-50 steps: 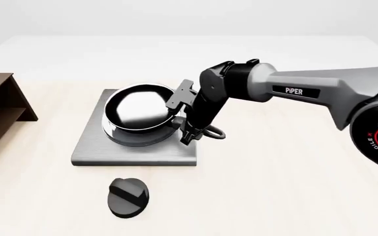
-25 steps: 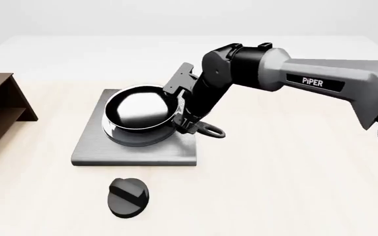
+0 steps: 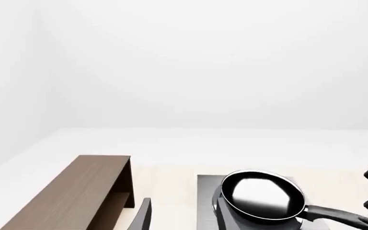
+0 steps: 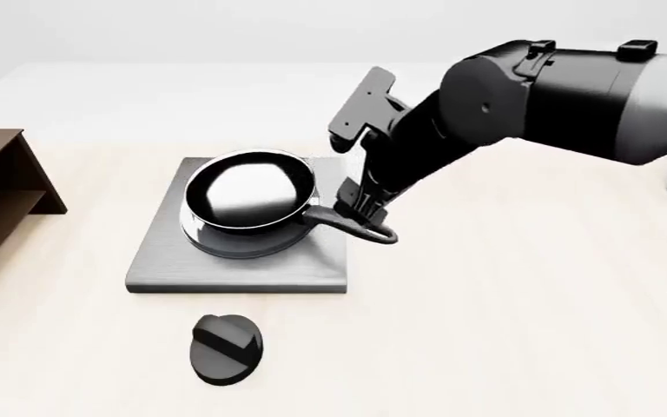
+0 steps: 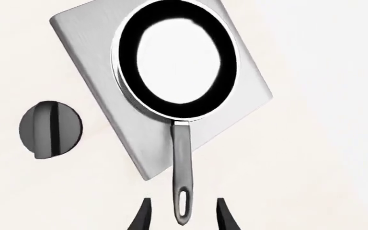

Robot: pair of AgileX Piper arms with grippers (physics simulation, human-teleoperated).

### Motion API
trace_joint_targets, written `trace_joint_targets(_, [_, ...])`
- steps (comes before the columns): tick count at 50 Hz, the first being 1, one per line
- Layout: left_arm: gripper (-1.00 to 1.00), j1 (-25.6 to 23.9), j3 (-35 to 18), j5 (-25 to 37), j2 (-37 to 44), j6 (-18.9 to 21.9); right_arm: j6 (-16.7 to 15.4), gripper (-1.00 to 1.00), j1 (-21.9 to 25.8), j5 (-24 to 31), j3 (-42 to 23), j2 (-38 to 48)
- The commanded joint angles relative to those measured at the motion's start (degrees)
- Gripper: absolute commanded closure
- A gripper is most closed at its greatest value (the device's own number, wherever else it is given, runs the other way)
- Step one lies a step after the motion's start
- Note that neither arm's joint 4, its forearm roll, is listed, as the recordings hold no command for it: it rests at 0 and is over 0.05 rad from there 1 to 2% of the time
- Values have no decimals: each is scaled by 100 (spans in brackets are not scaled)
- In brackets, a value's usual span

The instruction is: Turn on the stove and put the frying pan on it.

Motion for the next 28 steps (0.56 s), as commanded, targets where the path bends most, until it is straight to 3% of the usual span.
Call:
trace_joint_targets(1, [-100,-10,-1,-13,0,41,175,-100,-75,-689,1109,-1073])
trace_joint_targets(8, [-100,-25,-2,-43,0,92,463,-100,-307,-1804,2051,-1814])
trace_joint_targets(19, [-100,-13,-2,-48,0,118,849,-100,-721,-2990,3272,-2671])
trace_joint_targets(21, [-100,-6,-3,-52,0,118,866,-100,-941,-3384,3667,-2838])
trace_joint_targets(25, [-100,-5,-3,-60,0,125,1362,-100,-1256,-4165,4385,-3188])
trace_joint_targets(28, [-100,2,-4,-60,0,122,1249,-100,-1592,-4834,5003,-3242])
